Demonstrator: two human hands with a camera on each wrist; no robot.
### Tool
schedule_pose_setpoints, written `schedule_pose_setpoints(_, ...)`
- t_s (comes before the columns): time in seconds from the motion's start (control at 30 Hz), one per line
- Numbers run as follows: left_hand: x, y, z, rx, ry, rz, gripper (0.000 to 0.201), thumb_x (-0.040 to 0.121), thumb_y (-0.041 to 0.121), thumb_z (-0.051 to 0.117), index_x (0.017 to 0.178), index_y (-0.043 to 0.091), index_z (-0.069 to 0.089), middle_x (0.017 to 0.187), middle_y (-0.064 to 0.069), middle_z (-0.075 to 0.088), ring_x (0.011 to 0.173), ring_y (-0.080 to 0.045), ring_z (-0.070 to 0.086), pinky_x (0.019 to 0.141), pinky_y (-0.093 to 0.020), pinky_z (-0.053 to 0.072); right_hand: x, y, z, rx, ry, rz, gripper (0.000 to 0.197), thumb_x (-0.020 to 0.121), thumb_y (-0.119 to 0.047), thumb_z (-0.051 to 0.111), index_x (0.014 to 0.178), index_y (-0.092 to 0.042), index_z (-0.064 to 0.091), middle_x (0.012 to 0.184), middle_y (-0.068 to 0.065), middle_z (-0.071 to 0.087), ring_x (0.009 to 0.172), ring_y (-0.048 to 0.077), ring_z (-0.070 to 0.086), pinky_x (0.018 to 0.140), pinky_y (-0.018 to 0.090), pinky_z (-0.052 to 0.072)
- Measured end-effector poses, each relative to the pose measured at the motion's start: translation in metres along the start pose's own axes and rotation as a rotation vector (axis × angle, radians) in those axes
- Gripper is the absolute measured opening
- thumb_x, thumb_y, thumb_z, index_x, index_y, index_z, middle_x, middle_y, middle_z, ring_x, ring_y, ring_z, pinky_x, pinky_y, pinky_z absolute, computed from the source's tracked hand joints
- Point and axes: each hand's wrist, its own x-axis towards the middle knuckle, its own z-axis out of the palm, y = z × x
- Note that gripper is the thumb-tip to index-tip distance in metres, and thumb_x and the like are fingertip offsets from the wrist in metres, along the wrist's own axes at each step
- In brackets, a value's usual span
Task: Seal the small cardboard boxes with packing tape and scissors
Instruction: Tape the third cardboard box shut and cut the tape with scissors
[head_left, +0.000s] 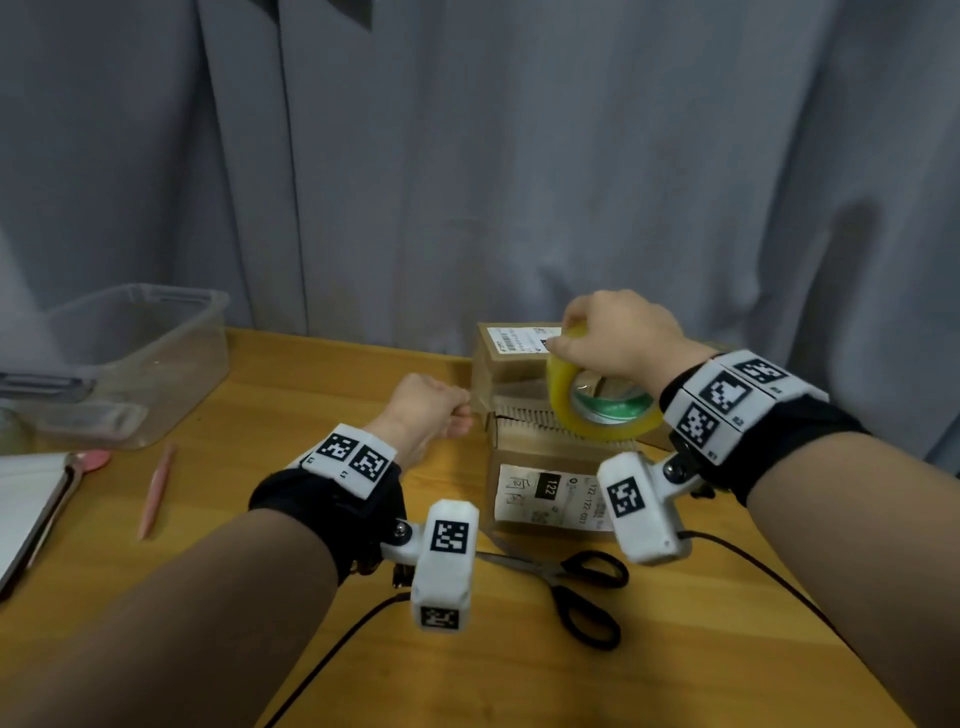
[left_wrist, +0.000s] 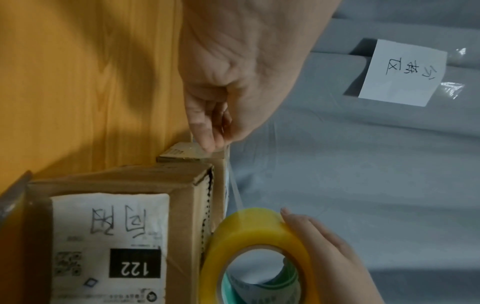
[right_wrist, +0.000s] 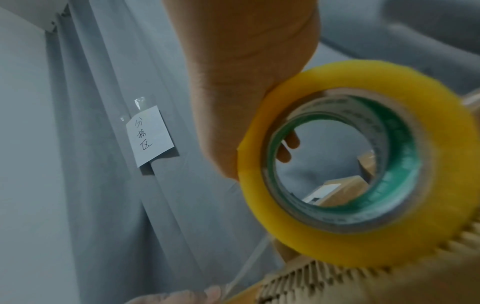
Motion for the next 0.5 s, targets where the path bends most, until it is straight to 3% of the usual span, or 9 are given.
schedule_pose_setpoints(0.1, 0.001, -0.007, -0.001, 0.068, -0.001, 0.028, 0.016, 0.094, 0.007, 0.056, 0.079, 0.002, 0.056, 0.065, -0.008, 0.056, 0.053, -0.013, 0.052, 0.038, -0.012, 0.042, -0.01, 0.001, 0.006, 0.013, 0.047, -0.011, 0.041, 0.09, -0.055, 0.048, 0.12, -0.031, 0.06, 0.118, -0.001, 0.062, 0.115, 0.025, 0.052, 0.093, 0.04, 0.038)
schedule_pose_setpoints(0.2, 0.002, -0.013, -0.002, 0.085, 0.004, 0.041, 0.021, 0.094, 0.006, 0.055, 0.074, 0.003, 0.054, 0.063, -0.008, 0.054, 0.052, -0.014, 0.05, 0.037, -0.012, 0.042, -0.011, -0.006, 0.011, -0.062, 0.067, -0.045, 0.043, 0.089, -0.058, 0.046, 0.12, -0.032, 0.061, 0.117, 0.0, 0.062, 0.113, 0.025, 0.054, 0.093, 0.041, 0.038)
schedule_pose_setpoints(0.4, 0.004, -0.024, -0.005, 0.117, 0.028, 0.026, 0.014, 0.095, 0.006, 0.053, 0.081, 0.002, 0.053, 0.065, -0.008, 0.054, 0.053, -0.014, 0.051, 0.037, -0.013, 0.041, -0.007, -0.031, 0.019, -0.24, 0.081, -0.112, 0.042, 0.088, -0.053, 0.045, 0.111, -0.025, 0.066, 0.108, 0.002, 0.061, 0.106, 0.026, 0.053, 0.091, 0.041, 0.035)
schedule_pose_setpoints(0.5, 0.008, -0.027, -0.005, 0.129, 0.028, 0.021, 0.016, 0.095, 0.004, 0.051, 0.079, 0.002, 0.051, 0.063, -0.008, 0.052, 0.052, -0.015, 0.049, 0.036, -0.013, 0.04, -0.005, -0.038, 0.023, -0.276, 0.104, -0.136, 0.037, 0.088, -0.05, 0.047, 0.101, -0.022, 0.067, 0.095, 0.001, 0.057, 0.101, 0.026, 0.053, 0.09, 0.042, 0.034)
